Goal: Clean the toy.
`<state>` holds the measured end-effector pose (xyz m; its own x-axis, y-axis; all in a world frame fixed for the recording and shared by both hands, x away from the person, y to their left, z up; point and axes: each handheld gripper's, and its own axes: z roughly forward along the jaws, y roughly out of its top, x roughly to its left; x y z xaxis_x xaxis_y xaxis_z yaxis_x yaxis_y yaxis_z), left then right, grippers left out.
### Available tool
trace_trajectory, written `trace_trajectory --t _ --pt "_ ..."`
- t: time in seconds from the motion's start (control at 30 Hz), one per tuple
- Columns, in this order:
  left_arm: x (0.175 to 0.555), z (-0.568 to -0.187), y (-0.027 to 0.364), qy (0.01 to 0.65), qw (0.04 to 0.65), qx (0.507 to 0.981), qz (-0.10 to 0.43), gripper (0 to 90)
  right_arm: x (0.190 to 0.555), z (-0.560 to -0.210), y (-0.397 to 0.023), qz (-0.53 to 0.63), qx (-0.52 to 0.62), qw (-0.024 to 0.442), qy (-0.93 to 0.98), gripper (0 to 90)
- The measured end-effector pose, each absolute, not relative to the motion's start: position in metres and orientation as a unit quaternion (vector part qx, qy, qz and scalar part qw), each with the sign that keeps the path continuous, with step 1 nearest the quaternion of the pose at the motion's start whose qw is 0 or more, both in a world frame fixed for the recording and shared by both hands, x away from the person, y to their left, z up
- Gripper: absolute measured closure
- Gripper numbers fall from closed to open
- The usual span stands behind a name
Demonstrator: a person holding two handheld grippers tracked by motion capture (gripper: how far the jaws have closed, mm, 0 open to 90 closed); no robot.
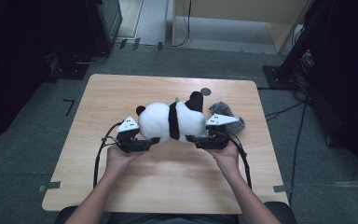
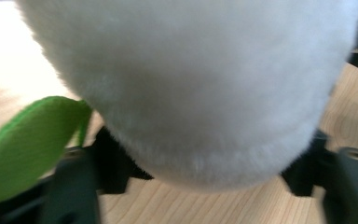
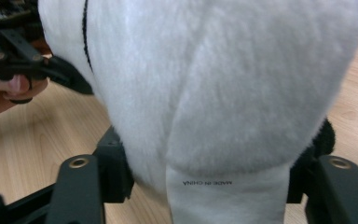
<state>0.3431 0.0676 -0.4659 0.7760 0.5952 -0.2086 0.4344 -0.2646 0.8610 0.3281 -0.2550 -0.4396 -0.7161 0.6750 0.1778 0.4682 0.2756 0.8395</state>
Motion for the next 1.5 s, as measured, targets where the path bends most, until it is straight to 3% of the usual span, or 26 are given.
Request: trace_trajectory --t 0.2,0.33,0.5,0.6,0.67,0.77,0.93,1.03,1.3,1.5 --pt "0.345 -0.460 0.075 0.331 0.525 0.783 0.041 55.2 0.330 -0.439 -0.260 0.487 0.333 0.114 0.800 23.9" --pt "0.349 -0.455 0.083 0.345 0.538 0.768 0.026 56.5 0.331 -0.439 -0.265 0.495 0.314 0.117 0.802 22.5" --pt "0.354 -0.450 0.101 0.365 0.559 0.744 0.008 56.6 0.326 -0.435 -0.273 0.491 0.306 0.151 0.802 27.4" --pt "0.355 -0.448 0.105 0.367 0.561 0.742 -0.010 56.2 0.325 -0.434 -0.280 0.491 0.289 0.153 0.808 37.0" --pt "0.355 -0.450 0.101 0.368 0.554 0.746 -0.027 55.5 0.323 -0.435 -0.278 0.485 0.273 0.163 0.815 37.1" --pt "0.355 -0.454 0.090 0.372 0.536 0.757 -0.036 52.7 0.321 -0.437 -0.270 0.475 0.258 0.171 0.824 43.0" --pt "0.357 -0.461 0.086 0.374 0.528 0.762 -0.021 35.4 0.322 -0.443 -0.266 0.449 0.271 0.163 0.836 44.7" --pt "0.358 -0.466 0.086 0.381 0.523 0.762 -0.026 30.3 0.323 -0.444 -0.265 0.446 0.277 0.155 0.837 45.5" --pt "0.361 -0.477 0.085 0.401 0.498 0.767 -0.049 24.9 0.322 -0.448 -0.267 0.451 0.306 0.111 0.831 46.7" --pt "0.365 -0.490 0.084 0.420 0.476 0.772 -0.039 24.0 0.326 -0.458 -0.264 0.437 0.313 0.118 0.835 47.5"
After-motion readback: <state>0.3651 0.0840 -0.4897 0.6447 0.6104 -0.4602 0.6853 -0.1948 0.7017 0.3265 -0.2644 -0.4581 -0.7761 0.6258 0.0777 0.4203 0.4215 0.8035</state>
